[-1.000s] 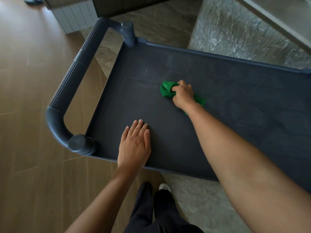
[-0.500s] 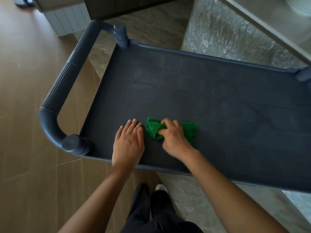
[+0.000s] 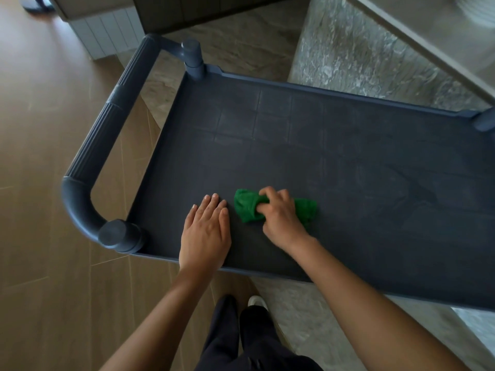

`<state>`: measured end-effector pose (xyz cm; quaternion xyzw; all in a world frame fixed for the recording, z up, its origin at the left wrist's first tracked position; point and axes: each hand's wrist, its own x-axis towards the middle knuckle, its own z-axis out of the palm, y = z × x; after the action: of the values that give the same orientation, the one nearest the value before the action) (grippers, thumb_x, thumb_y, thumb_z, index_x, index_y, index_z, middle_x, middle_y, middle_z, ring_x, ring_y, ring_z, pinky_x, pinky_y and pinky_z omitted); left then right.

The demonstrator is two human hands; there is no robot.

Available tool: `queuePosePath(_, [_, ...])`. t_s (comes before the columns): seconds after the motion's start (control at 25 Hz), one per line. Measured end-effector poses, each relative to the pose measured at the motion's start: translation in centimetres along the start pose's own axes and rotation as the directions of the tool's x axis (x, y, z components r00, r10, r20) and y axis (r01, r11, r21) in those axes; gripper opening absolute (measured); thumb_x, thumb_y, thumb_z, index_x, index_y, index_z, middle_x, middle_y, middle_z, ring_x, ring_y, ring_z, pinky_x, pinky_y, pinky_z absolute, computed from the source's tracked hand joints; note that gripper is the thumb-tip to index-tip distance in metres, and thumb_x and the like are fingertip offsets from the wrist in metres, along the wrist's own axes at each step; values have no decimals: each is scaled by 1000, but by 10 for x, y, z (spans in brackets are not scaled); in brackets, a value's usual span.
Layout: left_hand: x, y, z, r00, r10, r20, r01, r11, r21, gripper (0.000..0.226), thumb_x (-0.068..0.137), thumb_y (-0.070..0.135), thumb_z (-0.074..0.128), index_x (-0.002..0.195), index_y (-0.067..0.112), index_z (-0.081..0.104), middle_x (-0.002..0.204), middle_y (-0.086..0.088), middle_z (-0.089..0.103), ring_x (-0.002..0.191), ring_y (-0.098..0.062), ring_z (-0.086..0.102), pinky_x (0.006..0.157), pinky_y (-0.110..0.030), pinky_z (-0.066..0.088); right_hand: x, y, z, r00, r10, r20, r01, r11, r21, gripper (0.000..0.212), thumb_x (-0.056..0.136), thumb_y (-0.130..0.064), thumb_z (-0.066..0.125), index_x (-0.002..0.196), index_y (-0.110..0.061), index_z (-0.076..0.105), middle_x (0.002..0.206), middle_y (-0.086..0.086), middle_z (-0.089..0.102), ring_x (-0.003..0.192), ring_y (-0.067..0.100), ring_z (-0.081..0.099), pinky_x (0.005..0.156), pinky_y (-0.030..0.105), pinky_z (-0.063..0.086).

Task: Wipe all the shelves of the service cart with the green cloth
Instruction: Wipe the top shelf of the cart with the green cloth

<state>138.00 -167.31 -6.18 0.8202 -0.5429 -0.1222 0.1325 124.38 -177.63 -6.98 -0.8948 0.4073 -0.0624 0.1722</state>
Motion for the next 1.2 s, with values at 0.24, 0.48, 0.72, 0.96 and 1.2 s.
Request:
queuePosePath(0.24, [2,2,-1,1000,-11,10,11,1000,1,52,103,33,12,148,19,34,156,4,24,147,-8,8,118,-25,-3,109,40,-12,989,151,-6,-150,982,-117,44,83,5,47,117,-16,66,130,6,44,107,36,39,85,39,34])
queuePosePath(0.48, [4,1,2,1000,6,21,-7,1000,4,57,102,37,3,148,19,33,157,4,23,147,-8,7,119,-27,-2,123,42,-19,986,168,1,-167,978,-129,44,86,3,48,121,-19,64,128,7,43,107,36,39,89,40,36])
queuePosePath(0.72, [4,-1,5,1000,16,-8,-16,1000,24,61,99,36,4,145,17,39,154,1,30,146,-11,14,120,-30,5,9,6,-2,999,-37,-33,34,995,-95,33,76,6,51,95,-9,73,121,14,53,93,37,47,81,44,43])
queuePosePath(0.96, [4,-3,8,999,40,2,-40,999,11,51,103,33,16,144,16,41,154,-1,32,146,-13,15,120,-34,8,-73,-2,3,981,-122,-153,117,992,-41,22,77,4,58,86,-6,75,107,17,64,85,36,59,75,43,52])
queuePosePath(1.2, [4,-6,7,998,64,13,-64,998,-20,50,103,32,17,144,15,40,155,-2,30,147,-13,13,120,-34,7,-77,1,-7,970,-180,-161,174,983,-51,18,77,-1,68,94,-3,74,110,20,67,103,38,63,89,48,51])
